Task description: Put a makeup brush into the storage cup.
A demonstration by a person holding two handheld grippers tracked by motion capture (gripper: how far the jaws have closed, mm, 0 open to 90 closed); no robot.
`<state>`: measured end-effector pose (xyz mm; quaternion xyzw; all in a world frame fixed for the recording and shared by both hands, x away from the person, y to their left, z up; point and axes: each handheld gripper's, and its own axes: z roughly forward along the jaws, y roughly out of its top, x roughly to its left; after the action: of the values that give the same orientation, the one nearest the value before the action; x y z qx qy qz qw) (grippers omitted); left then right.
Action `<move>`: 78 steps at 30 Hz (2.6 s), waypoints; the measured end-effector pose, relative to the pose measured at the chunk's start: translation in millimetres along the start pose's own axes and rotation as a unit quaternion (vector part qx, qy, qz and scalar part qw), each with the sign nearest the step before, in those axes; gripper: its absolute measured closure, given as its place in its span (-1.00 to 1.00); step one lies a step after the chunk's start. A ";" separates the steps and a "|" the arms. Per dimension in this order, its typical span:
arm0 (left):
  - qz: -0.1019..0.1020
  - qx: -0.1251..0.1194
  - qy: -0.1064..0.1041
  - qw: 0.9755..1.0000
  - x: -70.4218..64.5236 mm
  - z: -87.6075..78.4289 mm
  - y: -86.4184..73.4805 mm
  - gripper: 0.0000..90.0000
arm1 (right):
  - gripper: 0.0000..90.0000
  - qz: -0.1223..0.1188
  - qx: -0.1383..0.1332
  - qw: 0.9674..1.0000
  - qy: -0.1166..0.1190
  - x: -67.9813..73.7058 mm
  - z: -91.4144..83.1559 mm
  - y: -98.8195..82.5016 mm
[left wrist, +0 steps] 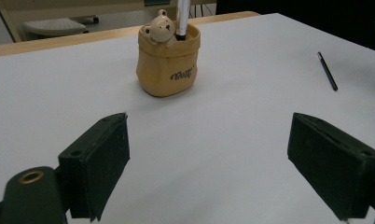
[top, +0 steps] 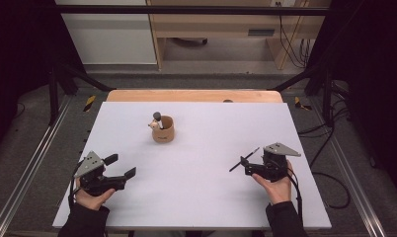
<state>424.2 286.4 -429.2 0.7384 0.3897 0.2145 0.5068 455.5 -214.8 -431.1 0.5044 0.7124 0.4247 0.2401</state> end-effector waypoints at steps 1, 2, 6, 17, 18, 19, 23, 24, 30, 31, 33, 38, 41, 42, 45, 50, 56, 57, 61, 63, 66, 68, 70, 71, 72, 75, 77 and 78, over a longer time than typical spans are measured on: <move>0.000 0.000 0.000 1.000 -0.1 0.0 0.1 -0.73 | -0.79 0.001 0.004 1.000 0.000 -0.4 2.5 -0.3; 0.000 -0.001 0.000 1.000 -0.1 0.0 0.1 -0.73 | -0.79 0.001 0.008 1.000 -0.002 -0.6 5.0 -0.6; -0.001 0.000 -0.001 1.000 0.4 0.0 0.1 -0.72 | -0.78 0.001 0.016 1.000 -0.006 -1.2 14.2 -1.4; 0.003 0.001 -0.004 1.000 -1.0 1.0 0.4 -0.71 | -0.77 0.008 0.040 0.999 -0.020 1.1 36.4 -6.1; 0.003 0.000 -0.003 1.000 -1.1 0.8 0.4 -0.70 | -0.76 0.011 0.040 0.999 -0.021 0.7 37.9 -6.2; 0.004 -0.001 -0.002 1.000 -1.0 0.5 0.4 -0.70 | -0.76 0.011 0.043 0.999 -0.022 0.1 39.2 -6.5; 0.003 -0.003 -0.001 1.000 -0.6 0.4 0.4 -0.70 | -0.73 0.014 0.053 0.998 -0.032 -1.5 44.6 -7.7; 0.002 -0.002 -0.002 1.000 -0.7 0.5 0.4 -0.70 | -0.72 0.016 0.056 0.998 -0.036 -1.4 46.1 -8.2; 0.005 -0.004 0.001 1.000 -0.7 0.4 0.6 -0.71 | -0.65 0.017 0.075 0.996 -0.046 -1.7 54.6 -11.5; 0.004 -0.005 0.001 1.000 -0.5 0.3 0.6 -0.71 | -0.63 0.018 0.078 0.996 -0.048 -1.8 56.1 -12.0; 0.001 -0.006 0.001 1.000 -0.2 -0.2 0.7 -0.71 | -0.59 0.020 0.088 0.994 -0.055 -2.2 58.4 -13.1; 0.001 -0.010 0.002 1.000 -0.6 -1.6 1.2 -0.71 | -0.49 0.011 0.102 0.993 -0.064 -3.1 61.6 -15.2; 0.001 -0.011 0.001 1.000 -0.6 -1.6 1.4 -0.71 | -0.41 0.006 0.105 0.992 -0.068 -3.5 63.1 -15.1; 0.001 -0.009 0.000 1.000 -0.5 -1.1 1.2 -0.71 | -0.40 0.008 0.107 0.992 -0.069 -3.7 63.4 -15.3; 0.002 -0.006 -0.001 1.000 -0.7 0.5 1.1 -0.71 | -0.34 0.006 0.113 0.991 -0.072 -3.5 65.0 -16.7; 0.003 -0.011 -0.002 1.000 -1.7 -0.8 2.3 -0.71 | -0.26 0.000 0.119 0.990 -0.072 -1.9 65.5 -17.8; 0.000 -0.012 -0.004 1.000 -1.0 -1.8 2.7 -0.71 | -0.09 0.005 0.121 0.990 -0.073 -3.0 64.1 -16.9; 0.000 -0.013 -0.003 1.000 -0.9 -2.3 2.9 -0.70 | -0.06 0.005 0.121 0.990 -0.073 -3.6 63.7 -16.6; -0.005 -0.018 -0.003 1.000 -0.6 -3.5 3.1 -0.70 | 0.04 0.006 0.126 0.990 -0.070 -4.7 62.1 -15.8; -0.005 -0.017 -0.004 1.000 -0.2 -3.6 3.0 -0.70 | 0.07 0.003 0.127 0.990 -0.069 -5.0 61.5 -16.1; -0.004 -0.016 -0.003 1.000 0.5 -4.2 2.9 -0.70 | 0.11 0.003 0.126 0.990 -0.069 -3.7 61.2 -16.6; -0.004 -0.017 -0.003 1.000 0.9 -4.2 3.0 -0.70 | 0.14 -0.005 0.124 0.990 -0.069 -4.0 61.0 -16.8; -0.007 -0.018 -0.002 1.000 0.8 -3.7 2.8 -0.70 | 0.18 -0.004 0.125 0.990 -0.067 -3.6 60.6 -16.8; -0.006 -0.018 -0.002 1.000 0.7 -3.5 2.8 -0.70 | 0.20 -0.006 0.125 0.990 -0.066 -3.7 60.3 -16.9; -0.006 -0.017 -0.002 1.000 0.6 -3.4 2.8 -0.70 | 0.22 -0.007 0.124 0.990 -0.063 -3.8 59.9 -17.1; -0.003 -0.015 -0.003 1.000 0.5 -3.5 2.8 -0.71 | 0.26 -0.006 0.121 0.991 -0.063 -3.5 59.3 -17.9; -0.005 -0.018 -0.003 1.000 0.5 -3.3 2.8 -0.70 | 0.30 -0.005 0.121 0.991 -0.062 -3.9 58.6 -18.2; -0.004 -0.016 -0.004 1.000 0.9 -3.6 2.8 -0.70 | 0.32 -0.007 0.122 0.991 -0.061 -4.1 58.3 -18.3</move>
<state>423.2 288.7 -425.3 0.7298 0.3870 0.2160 0.5206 492.5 -199.8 -477.5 0.5504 0.7461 0.3012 0.2229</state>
